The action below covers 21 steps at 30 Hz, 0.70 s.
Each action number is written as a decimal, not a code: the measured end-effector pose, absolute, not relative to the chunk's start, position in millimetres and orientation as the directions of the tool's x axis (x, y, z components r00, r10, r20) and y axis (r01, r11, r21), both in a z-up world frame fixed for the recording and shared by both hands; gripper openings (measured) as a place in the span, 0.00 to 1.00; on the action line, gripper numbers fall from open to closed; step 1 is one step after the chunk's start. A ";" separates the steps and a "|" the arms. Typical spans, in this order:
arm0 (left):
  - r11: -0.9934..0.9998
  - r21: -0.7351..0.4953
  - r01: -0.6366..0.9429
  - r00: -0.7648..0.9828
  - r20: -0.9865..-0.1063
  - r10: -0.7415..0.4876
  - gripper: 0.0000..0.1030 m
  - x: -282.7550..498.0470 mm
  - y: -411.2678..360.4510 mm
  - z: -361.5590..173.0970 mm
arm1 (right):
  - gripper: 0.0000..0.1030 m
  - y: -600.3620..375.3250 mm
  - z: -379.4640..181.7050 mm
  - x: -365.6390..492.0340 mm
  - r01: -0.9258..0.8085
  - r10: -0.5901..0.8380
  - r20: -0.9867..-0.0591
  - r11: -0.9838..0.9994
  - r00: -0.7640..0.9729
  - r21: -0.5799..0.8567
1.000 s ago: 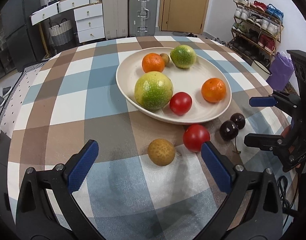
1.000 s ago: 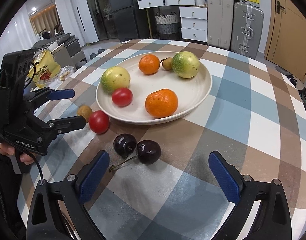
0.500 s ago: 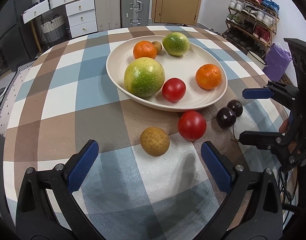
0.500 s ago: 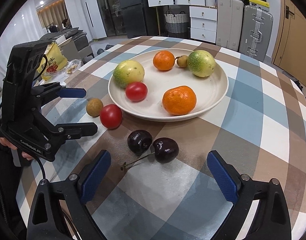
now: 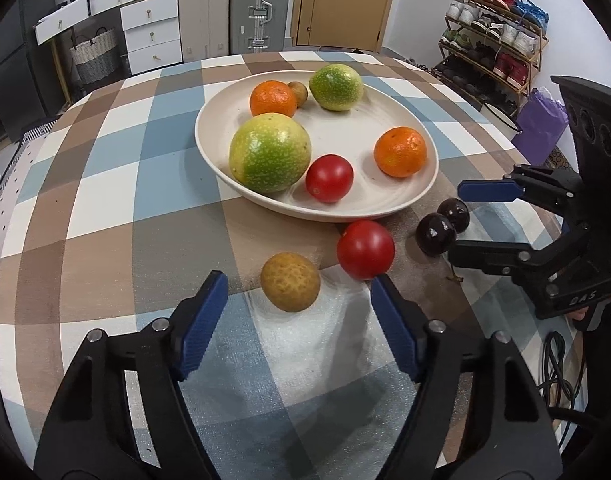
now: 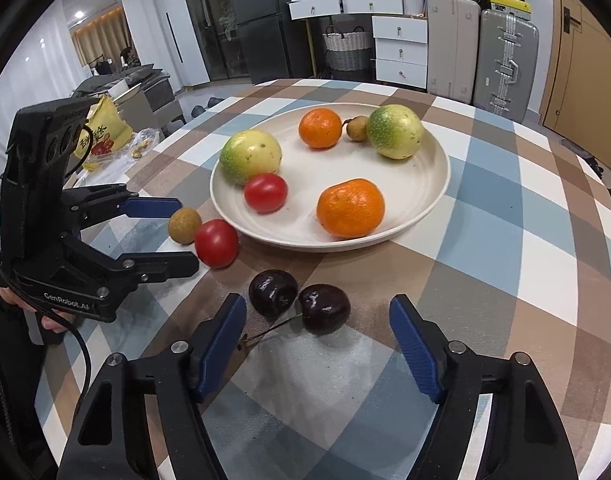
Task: Organize fruits
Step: 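Close the left tool on a small brown fruit while the right tool grasps paired dark cherries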
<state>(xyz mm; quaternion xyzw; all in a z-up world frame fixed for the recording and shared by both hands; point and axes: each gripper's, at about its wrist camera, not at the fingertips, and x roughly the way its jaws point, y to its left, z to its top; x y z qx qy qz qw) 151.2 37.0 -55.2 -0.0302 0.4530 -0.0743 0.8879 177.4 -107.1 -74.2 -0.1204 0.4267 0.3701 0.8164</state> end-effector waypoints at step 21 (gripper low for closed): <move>0.962 -0.193 0.195 0.567 -0.778 -0.271 0.23 145.0 29.6 -49.9 | 0.39 -113.2 -73.0 182.0 -0.716 0.575 -0.763 0.662 0.297 0.221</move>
